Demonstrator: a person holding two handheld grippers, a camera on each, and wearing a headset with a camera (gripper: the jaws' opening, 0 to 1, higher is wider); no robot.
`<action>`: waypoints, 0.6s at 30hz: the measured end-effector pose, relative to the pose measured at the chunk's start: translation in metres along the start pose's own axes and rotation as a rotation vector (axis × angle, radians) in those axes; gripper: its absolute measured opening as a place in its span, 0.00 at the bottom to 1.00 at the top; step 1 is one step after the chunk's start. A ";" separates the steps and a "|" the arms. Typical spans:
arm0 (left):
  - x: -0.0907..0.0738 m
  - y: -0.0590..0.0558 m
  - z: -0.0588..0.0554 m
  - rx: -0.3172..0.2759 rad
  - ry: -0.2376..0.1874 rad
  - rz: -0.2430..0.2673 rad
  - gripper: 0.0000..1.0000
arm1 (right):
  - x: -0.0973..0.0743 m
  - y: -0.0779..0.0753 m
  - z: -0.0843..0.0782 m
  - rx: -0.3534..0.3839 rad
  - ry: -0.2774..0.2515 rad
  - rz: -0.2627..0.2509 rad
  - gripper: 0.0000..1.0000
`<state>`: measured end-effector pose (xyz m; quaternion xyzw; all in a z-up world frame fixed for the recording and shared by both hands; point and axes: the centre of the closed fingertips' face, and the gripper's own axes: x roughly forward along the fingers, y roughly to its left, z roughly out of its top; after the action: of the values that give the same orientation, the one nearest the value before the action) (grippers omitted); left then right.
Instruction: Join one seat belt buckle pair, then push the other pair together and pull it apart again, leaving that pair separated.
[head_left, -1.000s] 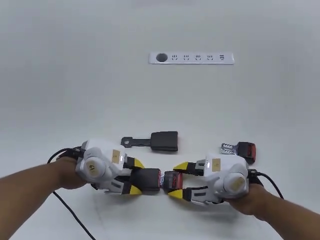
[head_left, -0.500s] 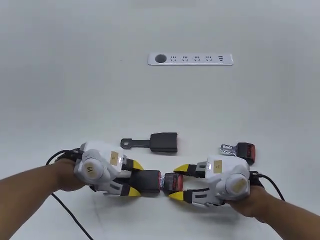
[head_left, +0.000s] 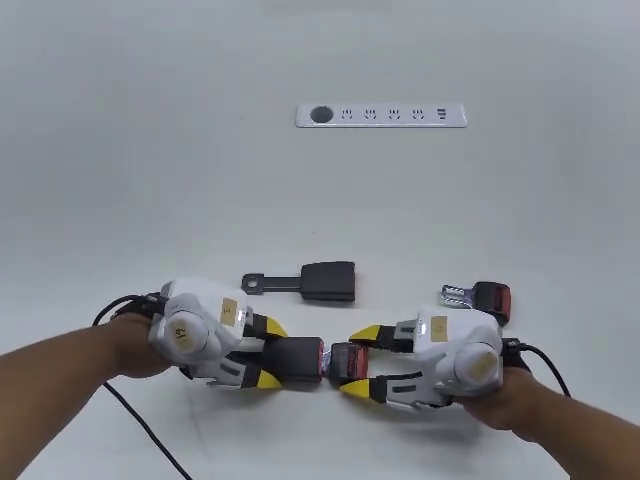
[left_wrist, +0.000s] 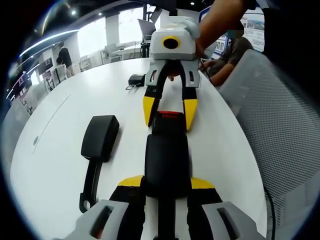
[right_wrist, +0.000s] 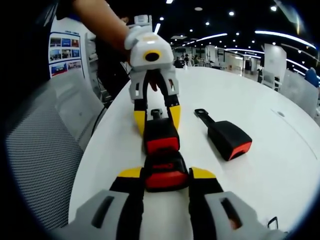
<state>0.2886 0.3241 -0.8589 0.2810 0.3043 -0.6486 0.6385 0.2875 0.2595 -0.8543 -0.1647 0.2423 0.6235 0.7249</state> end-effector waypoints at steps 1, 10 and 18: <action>0.000 0.000 0.000 -0.002 -0.001 0.001 0.32 | 0.000 0.000 0.000 0.002 -0.001 -0.001 0.34; 0.000 0.000 0.000 -0.011 0.013 0.004 0.32 | 0.000 0.001 0.001 0.005 0.001 -0.007 0.35; 0.001 0.000 0.002 -0.020 0.049 0.012 0.33 | 0.002 0.003 0.001 0.002 0.026 -0.037 0.37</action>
<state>0.2888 0.3224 -0.8581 0.2922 0.3244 -0.6348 0.6375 0.2851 0.2623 -0.8543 -0.1766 0.2492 0.6074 0.7333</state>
